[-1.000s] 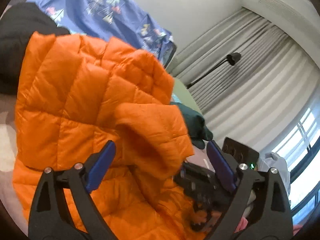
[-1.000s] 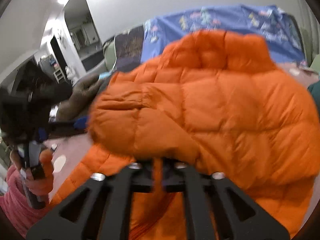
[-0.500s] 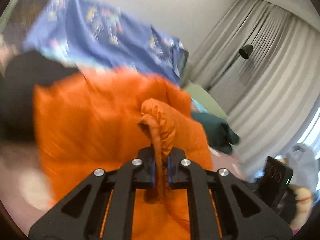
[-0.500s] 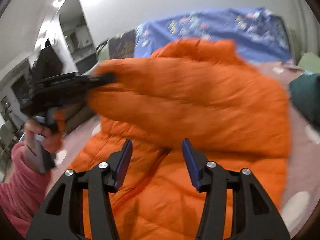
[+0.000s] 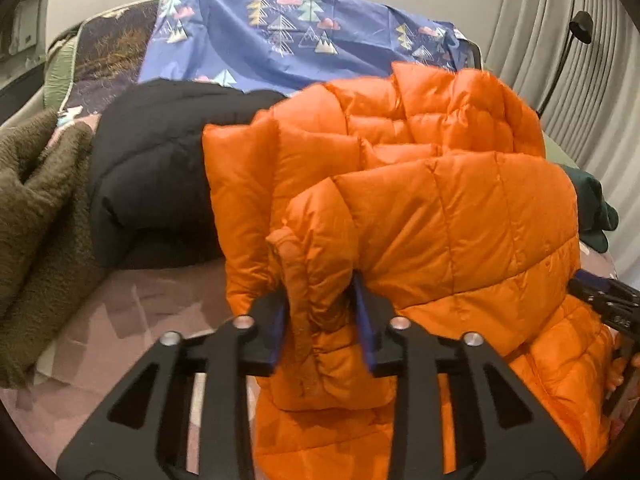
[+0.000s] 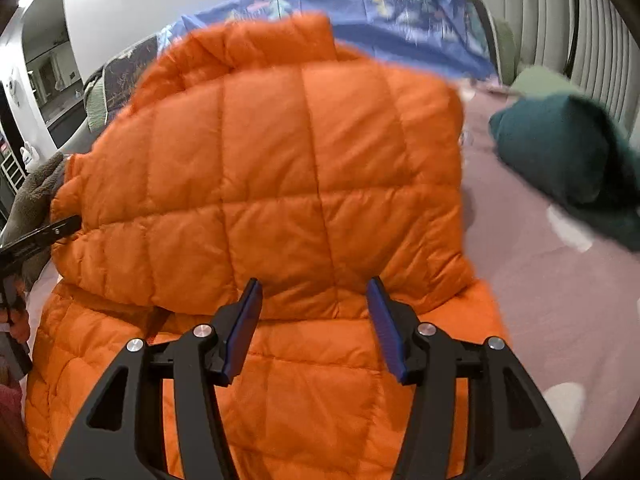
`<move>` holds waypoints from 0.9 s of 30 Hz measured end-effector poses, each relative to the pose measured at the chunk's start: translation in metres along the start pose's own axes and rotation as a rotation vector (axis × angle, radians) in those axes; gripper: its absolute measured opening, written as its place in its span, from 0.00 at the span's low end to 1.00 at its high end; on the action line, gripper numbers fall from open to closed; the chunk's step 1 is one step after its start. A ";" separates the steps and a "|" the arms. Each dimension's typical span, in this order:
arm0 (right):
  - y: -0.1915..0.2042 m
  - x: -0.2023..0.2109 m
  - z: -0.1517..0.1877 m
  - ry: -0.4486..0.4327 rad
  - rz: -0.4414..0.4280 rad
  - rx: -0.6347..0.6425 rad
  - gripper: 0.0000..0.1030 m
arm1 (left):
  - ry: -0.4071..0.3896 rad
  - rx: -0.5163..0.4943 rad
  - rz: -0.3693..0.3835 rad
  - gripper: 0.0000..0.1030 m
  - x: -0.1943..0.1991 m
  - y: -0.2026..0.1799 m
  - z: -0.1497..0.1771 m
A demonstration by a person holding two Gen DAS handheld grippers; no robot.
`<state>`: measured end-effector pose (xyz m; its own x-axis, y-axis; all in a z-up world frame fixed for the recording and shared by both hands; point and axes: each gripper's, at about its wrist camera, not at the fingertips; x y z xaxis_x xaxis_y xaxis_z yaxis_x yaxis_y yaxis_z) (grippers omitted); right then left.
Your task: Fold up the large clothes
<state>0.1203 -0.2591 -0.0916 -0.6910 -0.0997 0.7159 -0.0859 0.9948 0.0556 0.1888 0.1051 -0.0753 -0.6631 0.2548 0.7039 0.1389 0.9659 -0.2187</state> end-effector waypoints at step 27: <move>-0.063 0.048 0.026 -0.047 0.022 -0.095 0.58 | -0.050 -0.041 0.013 0.74 0.072 -0.024 0.030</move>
<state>0.0739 -0.3272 -0.0785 -0.7248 -0.0766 0.6847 -0.0035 0.9942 0.1076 0.1158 0.0991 -0.0399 -0.6966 0.2653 0.6666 0.1771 0.9639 -0.1986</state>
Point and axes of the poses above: each gripper's, at about its wrist camera, not at the fingertips, and x roughly against the way its jaws point, y to its left, z to its underside, and after that the axes turned 4 degrees about x, right-handed
